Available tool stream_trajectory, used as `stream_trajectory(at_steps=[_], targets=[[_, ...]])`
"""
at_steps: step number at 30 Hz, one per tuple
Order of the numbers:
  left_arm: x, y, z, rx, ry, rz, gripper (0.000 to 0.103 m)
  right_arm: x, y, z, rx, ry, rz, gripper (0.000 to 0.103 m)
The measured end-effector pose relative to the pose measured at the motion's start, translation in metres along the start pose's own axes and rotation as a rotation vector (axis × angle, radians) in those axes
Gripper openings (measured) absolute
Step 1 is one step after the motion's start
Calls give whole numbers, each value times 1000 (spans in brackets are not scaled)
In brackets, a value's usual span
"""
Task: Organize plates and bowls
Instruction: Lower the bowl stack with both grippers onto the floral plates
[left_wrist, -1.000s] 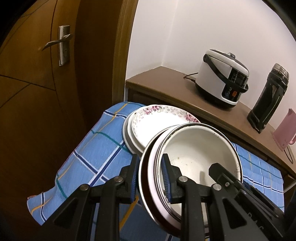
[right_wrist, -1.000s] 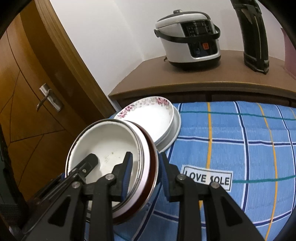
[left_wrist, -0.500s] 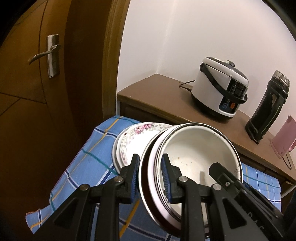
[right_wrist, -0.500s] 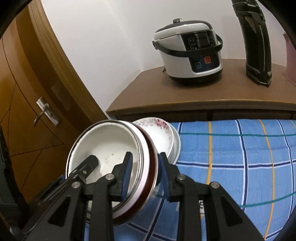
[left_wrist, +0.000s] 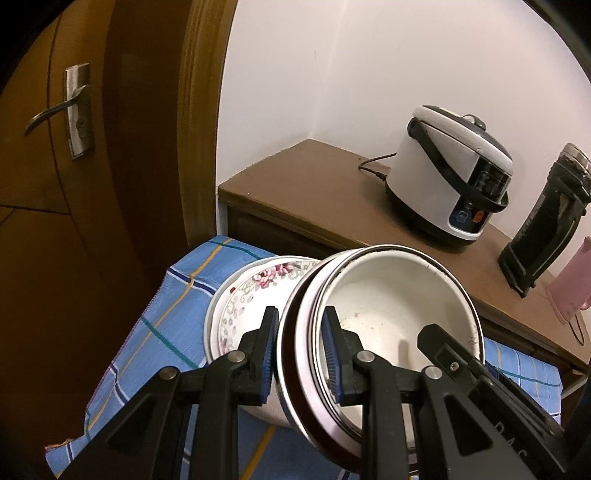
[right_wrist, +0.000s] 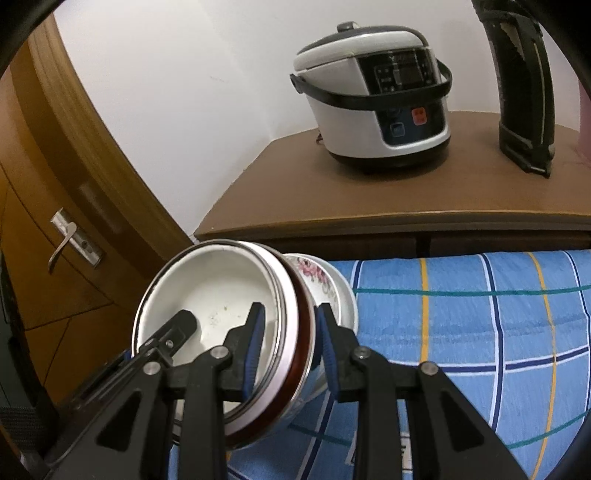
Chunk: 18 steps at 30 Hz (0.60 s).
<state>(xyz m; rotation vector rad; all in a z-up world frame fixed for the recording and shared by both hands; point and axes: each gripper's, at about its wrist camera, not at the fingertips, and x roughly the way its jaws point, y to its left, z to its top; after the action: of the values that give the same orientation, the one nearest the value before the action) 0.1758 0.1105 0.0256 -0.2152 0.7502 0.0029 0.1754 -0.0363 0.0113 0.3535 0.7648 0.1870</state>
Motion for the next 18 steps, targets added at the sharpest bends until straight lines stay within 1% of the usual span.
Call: stream_trajectory(at_steps=[8,18], targets=[[22,-4,4,2,35,-3,26,18,-9,5,15,25,-18,29],[41,3,6,-10,63,12,26,39,-10,8,25,66,-17,29]])
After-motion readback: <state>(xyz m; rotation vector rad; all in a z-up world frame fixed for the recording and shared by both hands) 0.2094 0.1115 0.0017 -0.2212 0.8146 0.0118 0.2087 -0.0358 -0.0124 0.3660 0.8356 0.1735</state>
